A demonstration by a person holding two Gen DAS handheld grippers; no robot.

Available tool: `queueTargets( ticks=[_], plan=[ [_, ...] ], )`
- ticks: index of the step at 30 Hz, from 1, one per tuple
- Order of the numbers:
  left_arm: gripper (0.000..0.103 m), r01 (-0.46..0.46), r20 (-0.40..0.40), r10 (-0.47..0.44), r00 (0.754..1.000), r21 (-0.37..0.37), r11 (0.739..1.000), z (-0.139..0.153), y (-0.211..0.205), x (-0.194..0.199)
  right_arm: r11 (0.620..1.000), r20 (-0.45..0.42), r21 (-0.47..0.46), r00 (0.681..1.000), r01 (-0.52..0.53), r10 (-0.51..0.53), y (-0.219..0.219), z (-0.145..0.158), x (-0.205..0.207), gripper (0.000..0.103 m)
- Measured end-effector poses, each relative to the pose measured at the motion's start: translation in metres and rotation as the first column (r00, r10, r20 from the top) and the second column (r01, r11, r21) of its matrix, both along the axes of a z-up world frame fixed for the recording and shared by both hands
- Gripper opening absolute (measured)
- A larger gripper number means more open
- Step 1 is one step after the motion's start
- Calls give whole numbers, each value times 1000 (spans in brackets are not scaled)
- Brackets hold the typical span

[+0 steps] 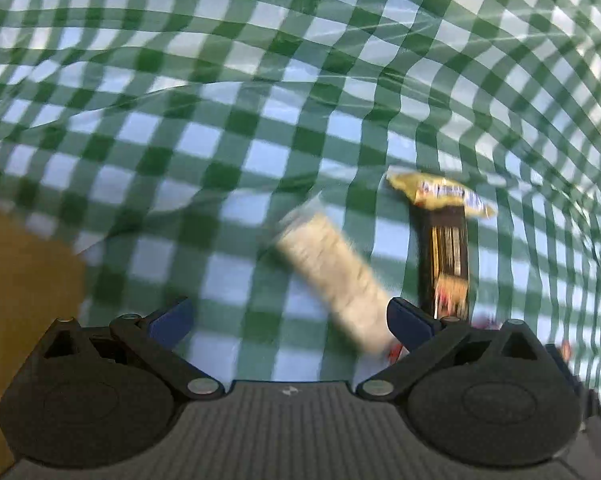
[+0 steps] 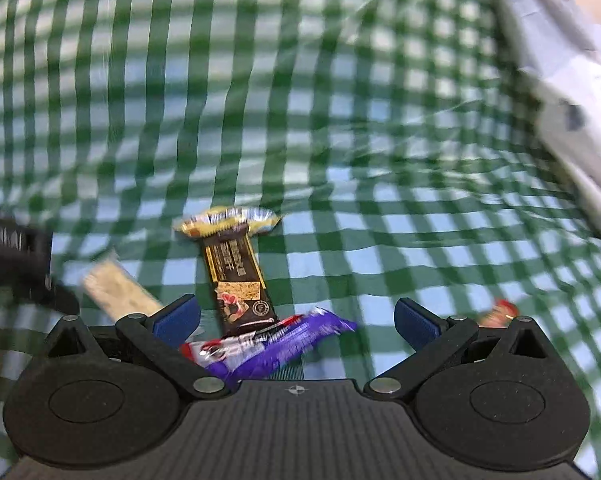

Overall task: Organize snacks
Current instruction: 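Grasp the white nougat bar with the left gripper while the right grasps the dark biscuit bar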

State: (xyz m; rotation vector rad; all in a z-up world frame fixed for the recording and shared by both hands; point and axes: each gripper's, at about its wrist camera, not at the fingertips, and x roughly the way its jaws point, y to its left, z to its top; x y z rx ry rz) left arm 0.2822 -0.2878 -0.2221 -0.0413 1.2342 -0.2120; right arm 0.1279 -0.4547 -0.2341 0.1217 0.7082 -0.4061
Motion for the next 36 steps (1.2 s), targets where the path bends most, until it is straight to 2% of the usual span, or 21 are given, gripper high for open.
queueTargets(
  ticks=[4,6,7,9,11,12,13,14,15,16,18,20,24,28,30,33,36],
  plan=[
    [103,14,-20,-13,1000,42,999,-30,-25,22,998,-25,4,997,-69,69,-10,-30,38,102],
    [103,44,-55,-40,998,82,996,-51,-32,29,995,-68,-5,992,-104,103,-8,-47,54,102],
    [103,69,-28,-66,997,112,991,-53,-37,25,993,-100,-16,988,-118,116,-8,-55,62,102],
    [103,84,9,-86,996,142,986,-53,-41,18,992,-27,1,992,-127,127,-13,-60,60,102],
    [102,76,18,-79,997,134,988,-54,-39,16,989,-11,-12,989,-146,146,-14,-61,58,102],
    [92,54,24,-58,998,138,989,-52,-37,16,988,-4,-22,988,-152,152,-13,-62,56,102],
    [83,33,40,-38,998,138,990,-47,-34,15,986,8,-17,986,-164,165,-12,-62,54,92],
    [58,33,58,-41,997,126,991,-41,-30,13,981,23,-14,981,-194,194,-10,-60,50,83],
    [39,48,63,-55,997,108,993,-37,-27,13,974,31,-28,974,-224,224,-4,-57,46,56],
    [40,65,45,-69,997,86,994,-35,-23,13,969,25,-44,970,-242,244,0,-55,44,41],
    [40,72,17,-74,997,64,995,-30,-12,12,969,-5,-44,970,-245,245,6,-51,42,41],
    [40,84,28,-86,996,57,995,-21,0,5,974,1,-25,975,-224,224,8,-45,37,41],
    [40,126,51,-127,991,26,992,9,26,-24,990,74,14,988,-137,136,11,-14,13,41],
    [40,172,55,-172,984,-4,985,45,49,-66,986,138,138,988,-93,74,31,21,-33,41],
    [40,205,66,-204,977,-12,979,64,69,-97,980,165,164,983,-111,84,54,39,-60,41],
    [40,228,75,-226,971,-7,974,86,102,-135,980,209,116,969,-159,132,100,66,-102,41],
    [40,218,80,-219,972,20,976,105,138,-169,973,215,121,962,-198,169,140,83,-139,41]
  ],
)
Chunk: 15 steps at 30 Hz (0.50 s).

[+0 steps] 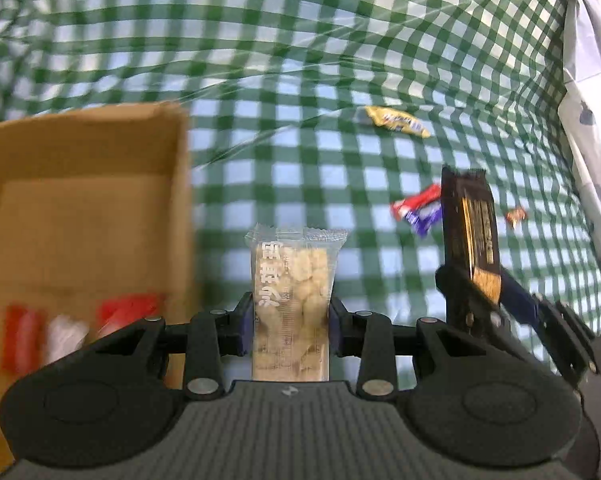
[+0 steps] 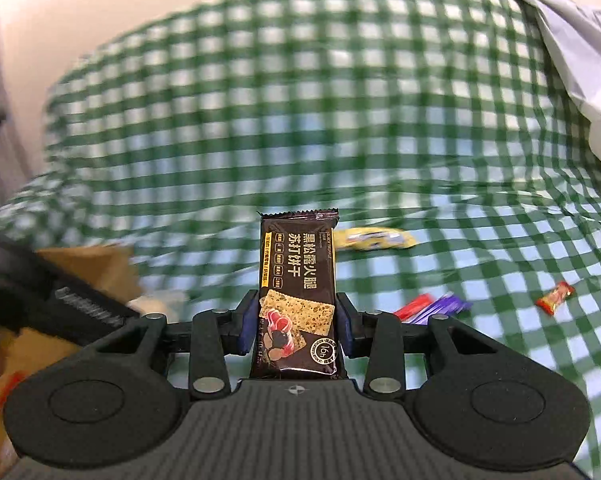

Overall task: Organize snacks
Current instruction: 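Grasp the white nougat bar with the left gripper while the right grasps the dark biscuit bar, then carry the nougat bar and biscuit bar over the box with both grippers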

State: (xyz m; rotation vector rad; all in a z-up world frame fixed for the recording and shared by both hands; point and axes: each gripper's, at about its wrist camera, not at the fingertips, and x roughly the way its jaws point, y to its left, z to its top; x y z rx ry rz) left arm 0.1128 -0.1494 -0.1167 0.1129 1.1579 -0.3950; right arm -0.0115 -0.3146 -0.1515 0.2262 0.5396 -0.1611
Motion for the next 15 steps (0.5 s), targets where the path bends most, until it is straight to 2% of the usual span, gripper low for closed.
queueTargets(
  ticks=[4,6,10,15],
  plan=[
    [40,-26,48,23,999,55,998,19,49,-35,998,-24,63,999,-23,24,43,13,-40,41],
    [40,-51,76,45,996,70,996,29,73,-52,998,-30,56,999,-36,37,61,21,-55,41],
    [40,-98,114,90,989,71,993,46,116,-80,997,-45,41,996,-69,71,101,34,-78,41],
    [40,-137,173,122,977,73,988,64,162,-120,991,-73,69,990,-112,117,140,48,-102,41]
  ],
)
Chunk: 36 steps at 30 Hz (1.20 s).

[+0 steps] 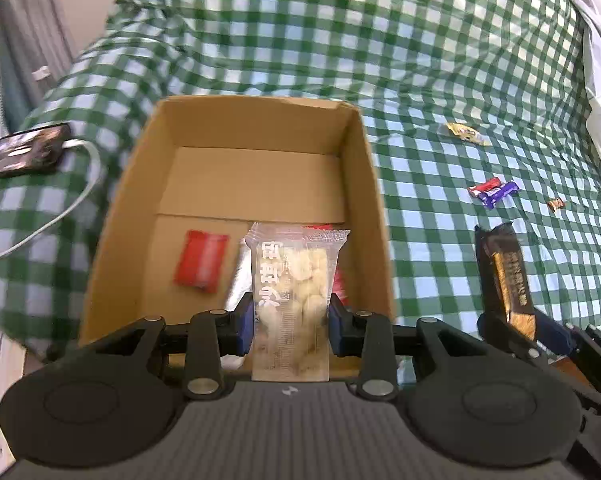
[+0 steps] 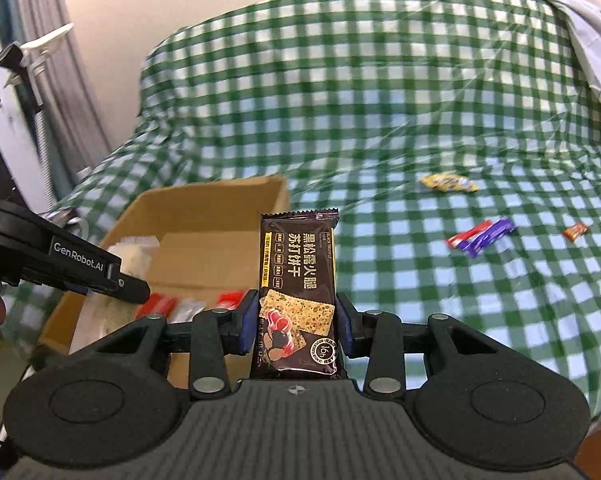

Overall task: Organize snacks
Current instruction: 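Carry the nougat bar and biscuit bar over the box with both grippers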

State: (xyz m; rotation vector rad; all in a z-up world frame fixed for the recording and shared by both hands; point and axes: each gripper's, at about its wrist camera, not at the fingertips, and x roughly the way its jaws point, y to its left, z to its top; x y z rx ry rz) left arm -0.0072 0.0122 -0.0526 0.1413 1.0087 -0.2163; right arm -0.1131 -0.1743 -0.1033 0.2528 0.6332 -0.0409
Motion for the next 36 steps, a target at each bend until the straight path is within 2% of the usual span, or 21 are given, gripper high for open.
queueTargets(
  ticks=[6,16,25,36],
  plan=[
    [40,-37,28,38,999,-32,999,13,46,-35,997,-21,-17,997,-72,71,48,8,-23,41],
    [40,-51,73,56,996,-68,996,21,79,-67,990,5,-88,994,-107,108,78,26,-45,41],
    [40,-64,57,69,996,-81,995,16,94,-50,979,-37,-136,989,-150,146,93,23,-35,41],
    [40,-72,38,76,996,-96,993,11,97,-33,977,-62,-155,988,-146,138,92,21,-20,41]
  ],
)
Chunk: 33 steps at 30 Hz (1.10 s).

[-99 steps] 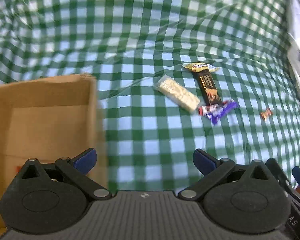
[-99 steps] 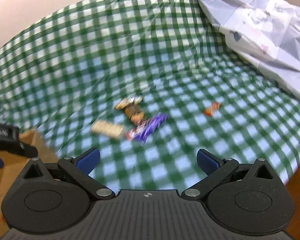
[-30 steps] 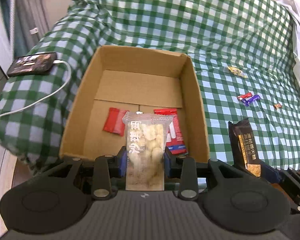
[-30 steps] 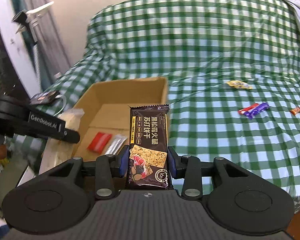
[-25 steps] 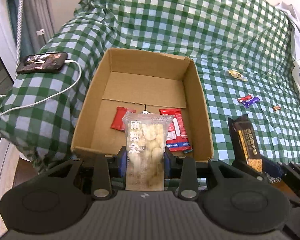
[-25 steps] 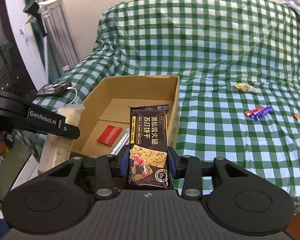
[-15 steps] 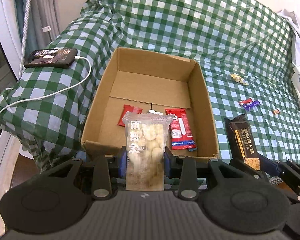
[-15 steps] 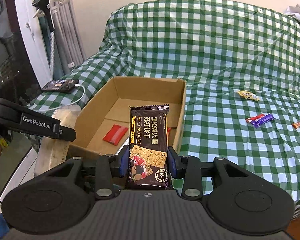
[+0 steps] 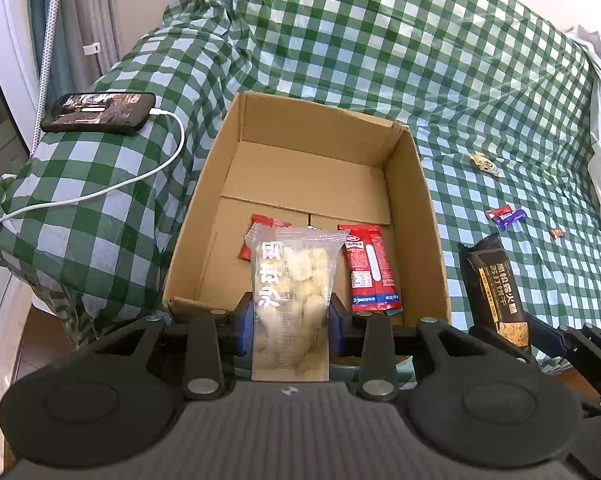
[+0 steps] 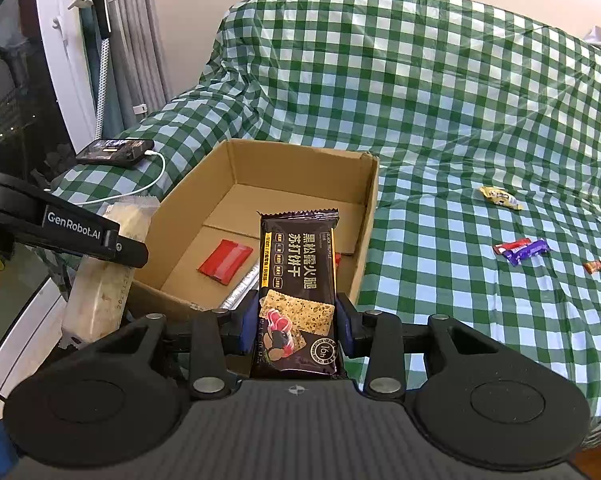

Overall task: Organize snacks
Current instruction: 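Carry the nougat bar and biscuit bar over the box with both grippers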

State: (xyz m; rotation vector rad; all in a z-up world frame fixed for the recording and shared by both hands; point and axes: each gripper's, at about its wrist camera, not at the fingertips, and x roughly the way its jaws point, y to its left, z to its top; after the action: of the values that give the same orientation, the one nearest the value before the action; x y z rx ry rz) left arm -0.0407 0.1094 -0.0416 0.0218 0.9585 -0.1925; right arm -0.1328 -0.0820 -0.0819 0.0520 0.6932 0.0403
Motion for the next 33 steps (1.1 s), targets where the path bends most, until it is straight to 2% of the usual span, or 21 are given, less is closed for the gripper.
queueTargets(
  ticks=[10,21,33],
  plan=[
    [40,-13,10,13,1000,1,1000,3,1,19,1000,-14,8,1000,-14,15,0,-1,21,41],
    [40,-45,42,44,998,13,999,6,0,68,999,-20,3,999,-34,34,2,-8,67,41],
    [40,-41,21,40,999,37,998,-16,-12,128,999,-47,17,998,-40,41,2,-26,130,41]
  ],
)
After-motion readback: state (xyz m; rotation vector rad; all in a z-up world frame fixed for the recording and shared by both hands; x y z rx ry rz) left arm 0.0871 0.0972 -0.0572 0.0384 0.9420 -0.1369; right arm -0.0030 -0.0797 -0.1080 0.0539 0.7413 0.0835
